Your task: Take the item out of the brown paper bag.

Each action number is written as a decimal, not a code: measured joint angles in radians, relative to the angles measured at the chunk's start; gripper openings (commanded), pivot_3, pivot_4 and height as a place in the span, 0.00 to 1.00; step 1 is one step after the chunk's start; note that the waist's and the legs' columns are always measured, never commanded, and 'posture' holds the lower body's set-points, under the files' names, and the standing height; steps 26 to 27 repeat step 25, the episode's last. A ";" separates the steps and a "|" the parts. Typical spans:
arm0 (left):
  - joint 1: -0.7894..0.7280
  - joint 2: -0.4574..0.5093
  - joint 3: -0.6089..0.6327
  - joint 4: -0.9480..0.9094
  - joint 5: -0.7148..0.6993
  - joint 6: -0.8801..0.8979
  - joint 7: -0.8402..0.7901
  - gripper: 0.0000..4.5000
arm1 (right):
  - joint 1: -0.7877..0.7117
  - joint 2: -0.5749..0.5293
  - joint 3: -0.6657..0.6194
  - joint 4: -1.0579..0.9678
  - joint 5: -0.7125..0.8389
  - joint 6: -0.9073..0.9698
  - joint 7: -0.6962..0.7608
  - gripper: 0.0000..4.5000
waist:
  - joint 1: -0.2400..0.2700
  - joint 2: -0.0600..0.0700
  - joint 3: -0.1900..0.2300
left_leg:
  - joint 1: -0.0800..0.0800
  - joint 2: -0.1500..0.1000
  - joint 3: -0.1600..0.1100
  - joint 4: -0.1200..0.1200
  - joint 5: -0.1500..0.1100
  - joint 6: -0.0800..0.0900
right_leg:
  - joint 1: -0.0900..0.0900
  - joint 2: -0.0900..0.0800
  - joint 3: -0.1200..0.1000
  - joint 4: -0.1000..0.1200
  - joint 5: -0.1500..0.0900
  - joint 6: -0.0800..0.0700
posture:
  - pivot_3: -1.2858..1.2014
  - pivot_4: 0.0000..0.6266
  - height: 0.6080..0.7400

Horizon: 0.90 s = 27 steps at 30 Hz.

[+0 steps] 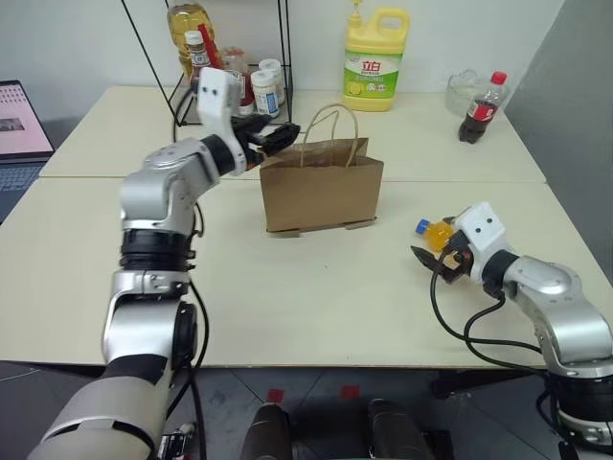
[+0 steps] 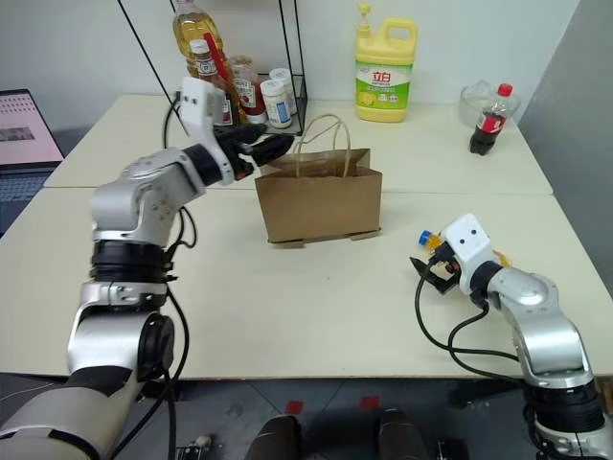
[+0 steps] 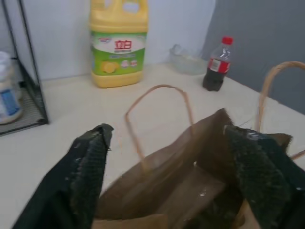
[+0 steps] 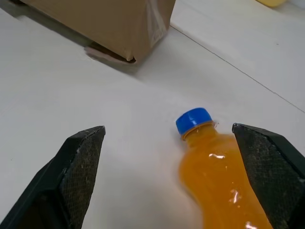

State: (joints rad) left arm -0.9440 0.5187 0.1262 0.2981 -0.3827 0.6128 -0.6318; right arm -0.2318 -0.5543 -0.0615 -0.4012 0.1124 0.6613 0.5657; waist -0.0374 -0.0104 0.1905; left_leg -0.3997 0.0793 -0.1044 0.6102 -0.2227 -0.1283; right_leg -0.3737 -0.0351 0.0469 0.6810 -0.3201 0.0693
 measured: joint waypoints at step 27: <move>1.119 -0.262 0.050 -0.756 0.180 -0.073 0.454 0.98 | 0.324 0.413 0.038 -0.264 0.009 0.029 -0.421 1.00 | 0.017 -0.005 -0.009 | 0.003 0.000 -0.001 0.000 -0.002 0.003 | 0.003 0.000 -0.001 0.001 0.000 0.000 | 0.52 0.24 1.00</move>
